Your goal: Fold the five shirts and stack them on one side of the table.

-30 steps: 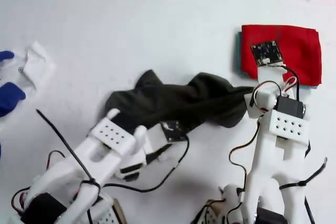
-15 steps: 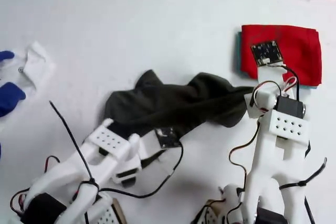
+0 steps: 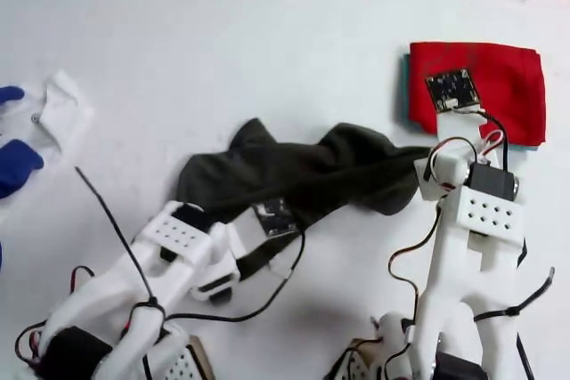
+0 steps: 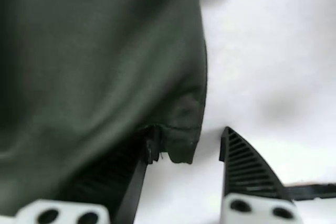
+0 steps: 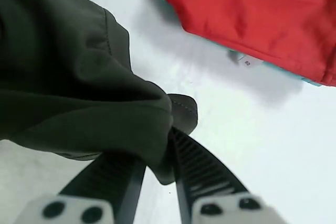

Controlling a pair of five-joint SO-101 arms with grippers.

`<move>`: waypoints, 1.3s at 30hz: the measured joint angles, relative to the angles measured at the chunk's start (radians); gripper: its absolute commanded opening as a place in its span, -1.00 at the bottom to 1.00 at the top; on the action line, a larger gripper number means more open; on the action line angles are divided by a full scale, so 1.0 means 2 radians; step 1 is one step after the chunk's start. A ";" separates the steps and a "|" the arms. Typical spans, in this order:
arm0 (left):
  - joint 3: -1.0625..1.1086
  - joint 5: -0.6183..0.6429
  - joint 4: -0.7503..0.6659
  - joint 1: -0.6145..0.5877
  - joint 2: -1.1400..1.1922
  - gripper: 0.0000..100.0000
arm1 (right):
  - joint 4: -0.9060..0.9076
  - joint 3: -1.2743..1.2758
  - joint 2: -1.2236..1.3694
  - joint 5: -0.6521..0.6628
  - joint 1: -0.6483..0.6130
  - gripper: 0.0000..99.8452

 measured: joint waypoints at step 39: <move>-0.186 0.005 0.166 -0.021 0.018 -0.95 | 0.006 0.000 0.000 0.000 -0.003 -0.96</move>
